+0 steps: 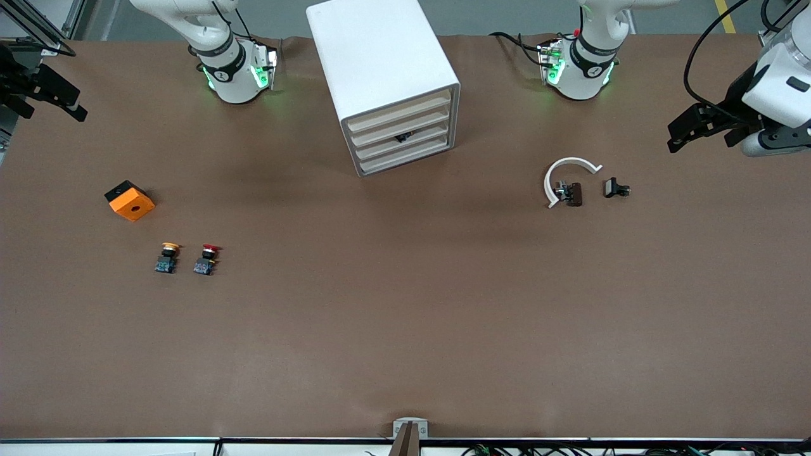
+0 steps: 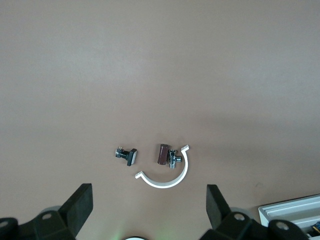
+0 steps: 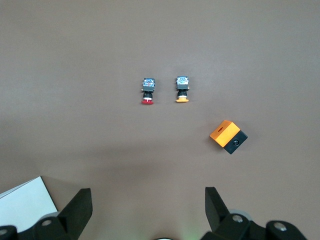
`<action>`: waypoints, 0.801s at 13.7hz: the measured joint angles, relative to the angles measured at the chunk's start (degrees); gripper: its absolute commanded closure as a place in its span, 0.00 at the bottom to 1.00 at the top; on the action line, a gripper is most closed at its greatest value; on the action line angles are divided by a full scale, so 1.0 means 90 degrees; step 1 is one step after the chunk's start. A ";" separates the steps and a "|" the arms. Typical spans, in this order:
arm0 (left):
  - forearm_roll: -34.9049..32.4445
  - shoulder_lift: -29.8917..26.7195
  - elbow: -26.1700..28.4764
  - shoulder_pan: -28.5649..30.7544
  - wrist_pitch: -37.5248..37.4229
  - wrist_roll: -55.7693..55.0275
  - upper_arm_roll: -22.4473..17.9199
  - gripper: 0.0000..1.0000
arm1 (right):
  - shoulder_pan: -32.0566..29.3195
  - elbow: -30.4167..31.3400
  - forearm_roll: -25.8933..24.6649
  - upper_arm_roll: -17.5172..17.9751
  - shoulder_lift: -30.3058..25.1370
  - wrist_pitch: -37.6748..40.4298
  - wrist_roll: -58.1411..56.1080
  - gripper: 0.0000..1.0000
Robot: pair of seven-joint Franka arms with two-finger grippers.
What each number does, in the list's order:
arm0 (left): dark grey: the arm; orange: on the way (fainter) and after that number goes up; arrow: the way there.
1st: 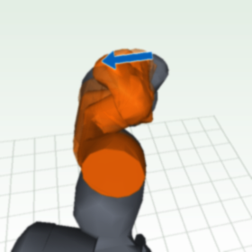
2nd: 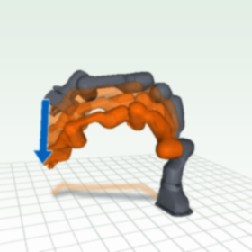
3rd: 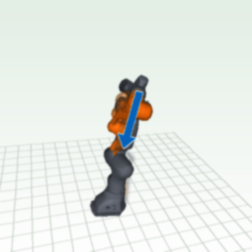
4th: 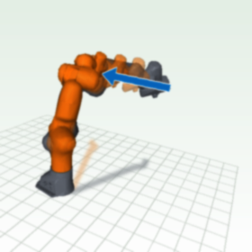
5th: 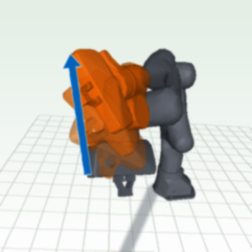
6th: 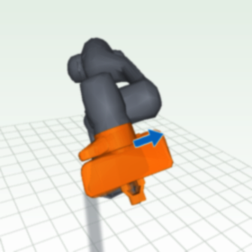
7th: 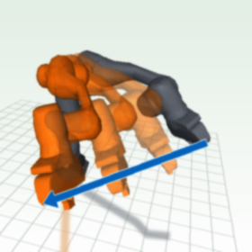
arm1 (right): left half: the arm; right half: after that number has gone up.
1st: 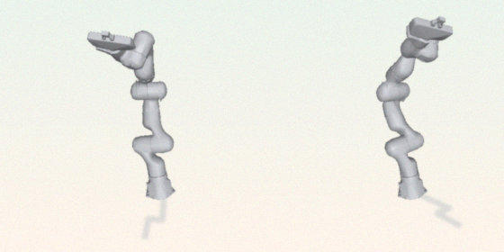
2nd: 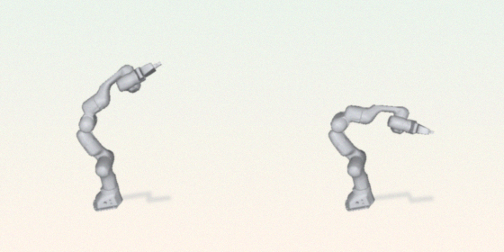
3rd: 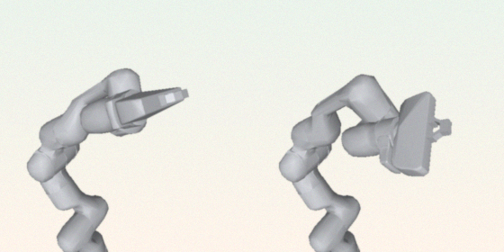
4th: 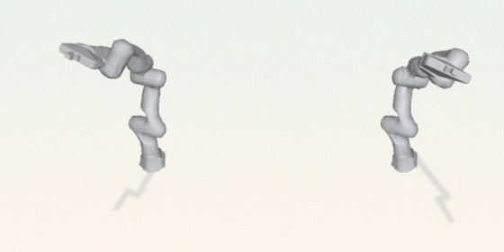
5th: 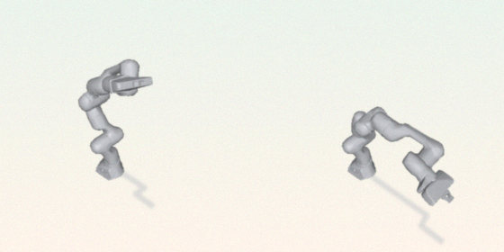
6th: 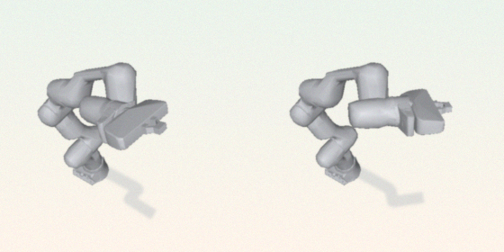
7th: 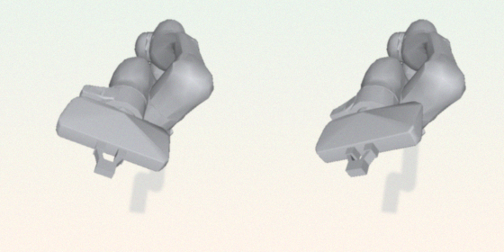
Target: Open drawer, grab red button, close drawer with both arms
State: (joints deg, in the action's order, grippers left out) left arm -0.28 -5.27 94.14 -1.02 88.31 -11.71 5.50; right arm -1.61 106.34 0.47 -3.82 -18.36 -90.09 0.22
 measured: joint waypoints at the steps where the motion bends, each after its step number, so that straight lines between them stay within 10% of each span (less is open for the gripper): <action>1: 0.0000 0.0051 -0.0051 0.0006 0.0000 -0.0002 -0.0001 0.00 | -0.0002 0.0000 -0.0002 -0.0007 0.0000 0.0007 0.0000 0.00; 11: 0.0000 0.0241 -0.0164 0.0034 0.0000 -0.0017 -0.0007 0.00 | -0.0005 0.0001 -0.0007 -0.0054 0.0000 0.0043 0.0000 0.00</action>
State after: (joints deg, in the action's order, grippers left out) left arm -0.28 -3.10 92.66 -0.71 88.31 -11.86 5.43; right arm -1.66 106.35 0.41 -4.30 -18.36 -89.70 0.22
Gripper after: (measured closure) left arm 0.000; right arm 0.000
